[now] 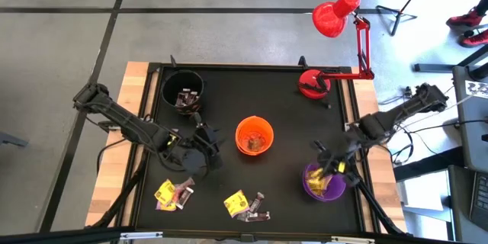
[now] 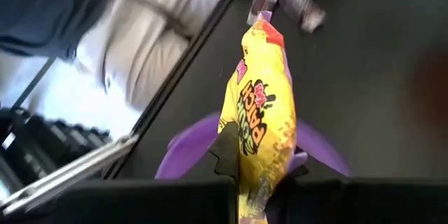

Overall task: Sort candy
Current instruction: Put the yellow candy into the purple bucket

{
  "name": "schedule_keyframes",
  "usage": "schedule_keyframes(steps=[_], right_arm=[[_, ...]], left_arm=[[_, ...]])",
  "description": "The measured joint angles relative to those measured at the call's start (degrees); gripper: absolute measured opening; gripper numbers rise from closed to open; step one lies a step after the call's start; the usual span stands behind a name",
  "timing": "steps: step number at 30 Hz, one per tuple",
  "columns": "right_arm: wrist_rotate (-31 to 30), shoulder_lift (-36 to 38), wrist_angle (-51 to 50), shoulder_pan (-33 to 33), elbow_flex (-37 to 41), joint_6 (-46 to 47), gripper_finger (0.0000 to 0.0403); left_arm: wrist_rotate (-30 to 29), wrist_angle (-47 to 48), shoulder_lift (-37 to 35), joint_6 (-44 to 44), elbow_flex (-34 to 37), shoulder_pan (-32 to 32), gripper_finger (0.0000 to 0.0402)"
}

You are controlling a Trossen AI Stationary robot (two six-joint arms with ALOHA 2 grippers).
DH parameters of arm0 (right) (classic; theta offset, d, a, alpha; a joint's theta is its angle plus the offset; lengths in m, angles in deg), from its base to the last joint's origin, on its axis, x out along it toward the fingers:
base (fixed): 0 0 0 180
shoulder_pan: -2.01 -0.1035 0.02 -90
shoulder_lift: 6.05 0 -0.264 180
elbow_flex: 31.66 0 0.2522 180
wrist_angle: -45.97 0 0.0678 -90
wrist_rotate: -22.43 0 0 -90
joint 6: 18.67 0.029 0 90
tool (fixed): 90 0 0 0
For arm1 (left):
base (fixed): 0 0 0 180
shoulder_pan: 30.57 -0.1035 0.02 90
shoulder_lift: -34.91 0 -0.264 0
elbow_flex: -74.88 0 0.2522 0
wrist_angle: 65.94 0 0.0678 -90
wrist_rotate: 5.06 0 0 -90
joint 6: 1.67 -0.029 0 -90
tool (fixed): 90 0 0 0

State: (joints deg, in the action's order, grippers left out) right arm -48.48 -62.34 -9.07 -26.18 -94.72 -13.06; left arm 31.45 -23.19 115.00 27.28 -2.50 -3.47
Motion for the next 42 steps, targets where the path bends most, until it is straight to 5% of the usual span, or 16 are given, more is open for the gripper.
schedule_keyframes(steps=[9,22,27,34,42], right_arm=[[-12.6,0.0,-11.4,-6.5,0.0,8.1,0.0043],[-13.3,-0.2,-14.3,-6.3,-0.6,9.4,0.0206],[-14.6,-0.2,-14.3,-6.3,-3.6,8.0,0.0206],[-24.2,-0.2,-12.6,-6.3,-7.8,-0.2,0.0187],[-39.6,-0.6,0.1,-6.3,-7.9,-7.7,0.0182]], left_arm=[[-0.5,-0.1,0.0,1.0,0.3,-0.1,0.0155],[0.6,1.5,-1.1,1.4,0.4,-0.1,0.0155],[3.9,12.7,-5.2,11.2,0.4,-2.6,0.0155],[17.8,38.1,-5.6,30.9,0.4,-9.9,0.0155],[24.4,44.3,-2.3,34.0,0.4,-12.3,0.0155]])
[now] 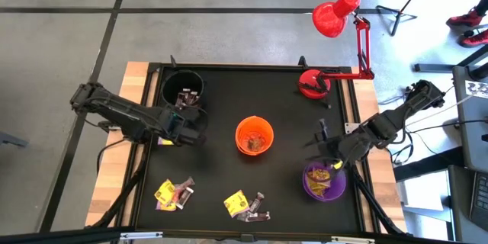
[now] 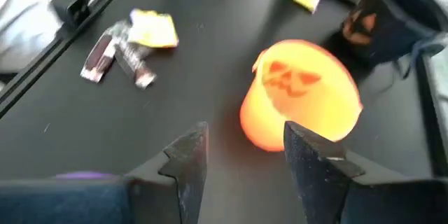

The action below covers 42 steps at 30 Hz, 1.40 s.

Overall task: Sort candy
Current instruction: Put the yellow candy into the purple bucket

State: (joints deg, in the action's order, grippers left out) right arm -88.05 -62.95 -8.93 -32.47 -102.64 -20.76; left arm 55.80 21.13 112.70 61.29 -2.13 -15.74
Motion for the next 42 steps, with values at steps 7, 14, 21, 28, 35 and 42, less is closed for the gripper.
schedule_keyframes(steps=[7,14,21,28,35,42], right_arm=[[3.1,1.0,9.3,0.0,2.9,-5.1,0.0182],[5.5,2.1,14.4,0.0,5.6,-6.2,0.0182],[5.6,2.1,15.9,0.5,5.6,-7.6,0.0182],[17.9,3.3,20.6,8.0,5.7,-8.8,0.0182],[26.7,3.4,21.3,17.0,5.7,-8.8,0.0182],[29.7,3.3,21.2,19.2,5.7,-8.7,0.0182]], left_arm=[[0.4,0.5,0.8,1.4,2.3,1.0,0.0155],[4.9,-4.6,0.5,5.8,12.1,2.6,0.0155],[10.5,-15.0,-0.6,9.9,22.4,2.6,0.0155],[14.3,-14.2,-0.6,16.9,25.3,2.5,0.0155],[14.9,-13.8,-0.1,18.5,25.3,2.4,0.0155],[15.2,-13.8,3.0,19.2,25.3,2.4,0.0155]])
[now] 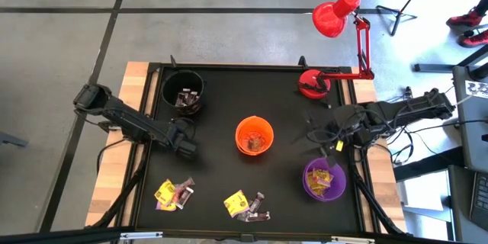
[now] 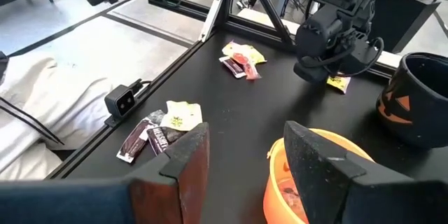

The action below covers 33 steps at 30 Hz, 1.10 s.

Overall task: Sort candy
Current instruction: Put the yellow candy into the purple bucket

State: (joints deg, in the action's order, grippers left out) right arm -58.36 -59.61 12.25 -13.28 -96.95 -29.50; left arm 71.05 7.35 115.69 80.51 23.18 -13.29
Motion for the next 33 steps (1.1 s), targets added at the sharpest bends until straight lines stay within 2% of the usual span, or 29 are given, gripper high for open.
schedule_keyframes(steps=[11,15,20,24,27,33], right_arm=[[0.0,-0.3,-1.1,0.0,0.0,0.0,0.0182],[0.0,-0.3,-1.2,0.0,0.0,0.0,0.0182],[0.0,-0.4,-1.2,0.0,0.0,0.0,0.0182],[0.0,-0.8,-1.4,0.0,0.0,0.0,0.0182],[-0.1,-1.2,-1.5,0.0,0.0,0.0,0.0182],[-0.7,-2.4,-1.6,0.0,0.0,-0.2,0.0182]], left_arm=[[2.1,-0.7,5.1,-0.1,0.5,-1.5,0.0149],[2.2,-1.3,5.1,-0.2,0.5,-1.6,0.0109],[1.8,-1.5,5.2,-0.7,0.3,-0.9,0.0020],[1.2,-1.7,5.1,-0.9,-2.4,0.4,0.0004],[-2.4,-2.3,3.7,-1.8,-7.3,2.3,0.0001],[-15.2,-2.3,2.5,-7.0,-20.5,7.6,0.0000]])
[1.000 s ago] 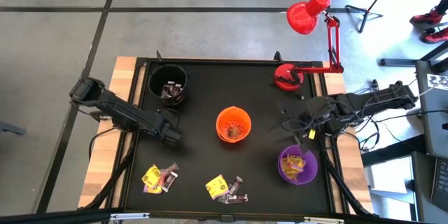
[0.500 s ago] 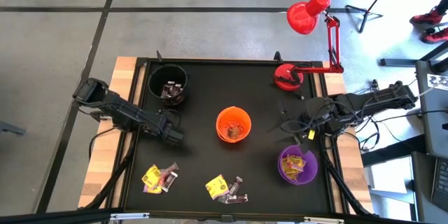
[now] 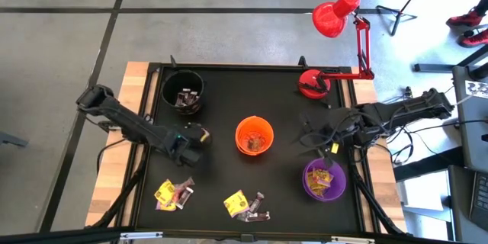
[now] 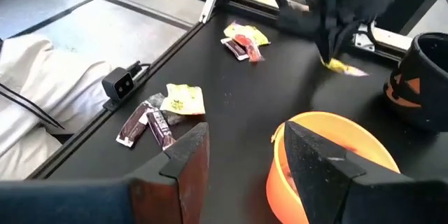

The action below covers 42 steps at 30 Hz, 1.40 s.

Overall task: Sort candy
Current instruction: Put the yellow candy into the purple bucket

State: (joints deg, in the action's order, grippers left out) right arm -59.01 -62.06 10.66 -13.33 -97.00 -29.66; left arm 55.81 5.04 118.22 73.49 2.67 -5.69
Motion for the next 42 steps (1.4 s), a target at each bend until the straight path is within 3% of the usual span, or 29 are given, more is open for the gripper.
schedule_keyframes(steps=[7,11,15,19,25,34,42], right_arm=[[-0.5,-2.7,0.6,0.0,0.0,-1.0,0.0182],[-0.7,-5.7,3.1,0.0,0.0,-2.9,0.0182],[-0.8,-8.6,8.0,0.0,0.0,-5.3,0.0182],[-0.7,-10.5,13.9,0.0,0.0,-6.4,0.0182],[-1.4,-12.3,20.6,0.0,0.0,-8.9,0.0189],[-11.6,-13.5,26.5,0.0,0.0,-13.1,0.0275],[-8.5,-16.1,33.1,0.0,0.0,-13.6,0.0298]], left_arm=[[-16.7,-10.6,0.0,-19.1,-11.2,5.4,0.0000],[-19.3,-24.8,0.0,-35.4,-12.9,6.5,0.0000],[-16.9,-36.3,0.0,-47.9,-12.9,6.1,0.0000],[-15.7,-40.5,0.0,-52.8,-12.9,5.5,0.0000],[-11.3,-44.1,0.5,-55.0,-12.9,3.6,0.0000],[-5.1,-47.3,2.7,-56.9,-12.9,1.5,0.0000],[-1.4,-50.2,4.1,-58.0,-13.0,0.2,0.0000]])
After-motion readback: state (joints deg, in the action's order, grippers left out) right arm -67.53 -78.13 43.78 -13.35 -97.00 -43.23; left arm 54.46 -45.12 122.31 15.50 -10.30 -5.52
